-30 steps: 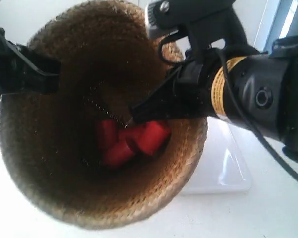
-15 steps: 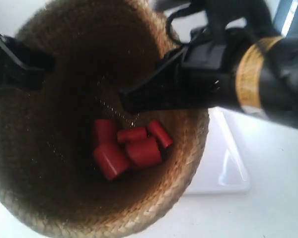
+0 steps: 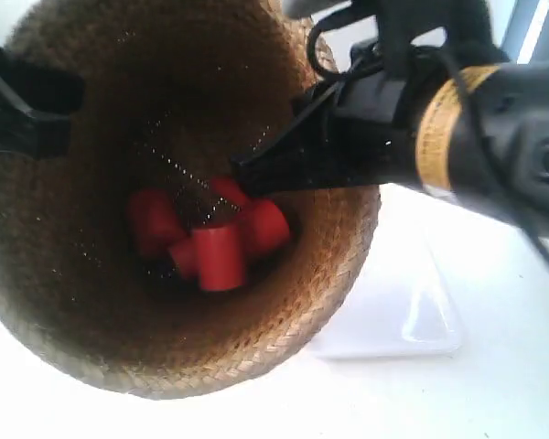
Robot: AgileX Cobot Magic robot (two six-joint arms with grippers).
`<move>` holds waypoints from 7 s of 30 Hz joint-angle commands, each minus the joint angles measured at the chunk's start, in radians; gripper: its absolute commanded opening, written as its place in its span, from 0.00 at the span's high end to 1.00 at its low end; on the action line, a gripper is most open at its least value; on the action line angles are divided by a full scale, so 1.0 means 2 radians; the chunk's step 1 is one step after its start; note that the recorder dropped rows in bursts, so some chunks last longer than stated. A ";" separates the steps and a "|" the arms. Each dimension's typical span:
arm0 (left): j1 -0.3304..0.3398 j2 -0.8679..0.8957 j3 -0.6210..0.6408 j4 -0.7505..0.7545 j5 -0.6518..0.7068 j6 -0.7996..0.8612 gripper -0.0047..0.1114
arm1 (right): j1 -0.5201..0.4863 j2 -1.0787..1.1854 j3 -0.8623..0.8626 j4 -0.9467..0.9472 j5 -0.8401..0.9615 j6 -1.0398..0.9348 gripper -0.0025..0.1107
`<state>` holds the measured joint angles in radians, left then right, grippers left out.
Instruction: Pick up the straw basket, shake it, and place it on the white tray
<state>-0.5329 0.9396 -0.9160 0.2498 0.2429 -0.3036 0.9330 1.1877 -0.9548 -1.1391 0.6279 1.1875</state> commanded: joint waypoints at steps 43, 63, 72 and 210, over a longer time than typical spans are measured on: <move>-0.034 0.025 -0.011 0.095 0.026 -0.072 0.96 | -0.031 -0.023 -0.014 0.123 -0.099 -0.157 0.98; -0.033 0.010 -0.037 0.062 0.035 -0.081 0.96 | -0.043 -0.037 -0.028 0.211 -0.051 -0.212 0.98; -0.033 0.010 -0.037 0.062 0.035 -0.081 0.96 | -0.043 -0.035 -0.028 0.211 -0.053 -0.212 0.98; -0.019 0.349 -0.537 -0.104 0.378 0.120 0.96 | -0.467 0.048 -0.240 0.643 0.208 -0.683 0.98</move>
<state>-0.5728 1.6803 -2.0175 0.0481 0.9769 -0.0751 0.0054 1.3054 -1.4629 0.1383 1.0688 -0.1685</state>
